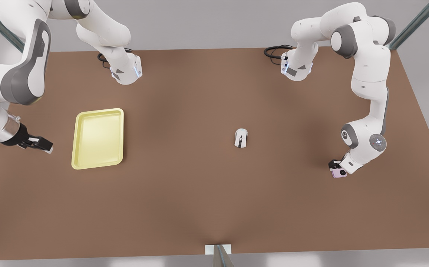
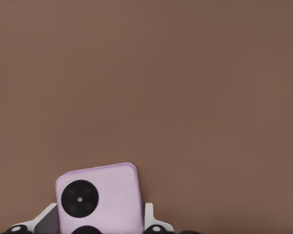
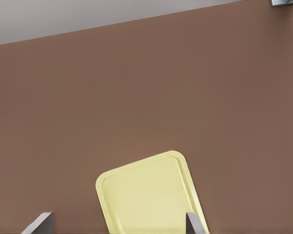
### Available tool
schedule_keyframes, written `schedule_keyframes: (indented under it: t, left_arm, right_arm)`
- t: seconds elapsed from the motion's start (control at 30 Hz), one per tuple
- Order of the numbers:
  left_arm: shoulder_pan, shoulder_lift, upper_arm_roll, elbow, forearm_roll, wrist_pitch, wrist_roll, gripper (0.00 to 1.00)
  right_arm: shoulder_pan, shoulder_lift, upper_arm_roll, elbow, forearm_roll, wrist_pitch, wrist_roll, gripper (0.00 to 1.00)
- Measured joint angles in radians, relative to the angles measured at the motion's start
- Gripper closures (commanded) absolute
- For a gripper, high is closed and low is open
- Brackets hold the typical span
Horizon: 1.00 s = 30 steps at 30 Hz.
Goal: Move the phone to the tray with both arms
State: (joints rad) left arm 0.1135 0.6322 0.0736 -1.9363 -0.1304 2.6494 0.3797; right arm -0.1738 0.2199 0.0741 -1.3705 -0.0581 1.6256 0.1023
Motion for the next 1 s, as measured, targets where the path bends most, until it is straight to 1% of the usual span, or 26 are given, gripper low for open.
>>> schedule_keyframes:
  t: [0.1,0.37,0.73,0.8,0.87,1.0]
  left_arm:
    - [0.000,0.005,0.000,0.000,-0.001,0.002,0.015,0.12]
    - [0.000,0.008,0.000,0.000,0.004,0.007,0.036,0.23]
    - [-0.016,-0.016,-0.008,0.009,0.007,-0.020,0.047,0.26]
    - [-0.058,-0.043,-0.009,0.032,0.007,-0.049,0.042,0.25]
    - [-0.130,-0.073,-0.007,0.046,0.009,-0.089,0.023,0.25]
    - [-0.344,-0.120,-0.001,0.087,0.018,-0.193,-0.071,0.25]
  right_arm:
    - [0.000,0.006,0.002,0.011,-0.002,-0.007,-0.016,0.00]
    - [0.018,0.015,0.009,0.017,-0.016,-0.013,-0.045,0.00]
    - [0.007,0.014,0.002,0.019,-0.025,-0.009,-0.066,0.00]
    - [0.005,0.010,-0.015,0.032,-0.026,-0.012,-0.069,0.00]
    - [0.004,0.010,-0.018,0.036,-0.027,-0.014,-0.071,0.00]
    - [0.004,0.008,-0.023,0.039,-0.025,-0.017,-0.076,0.00]
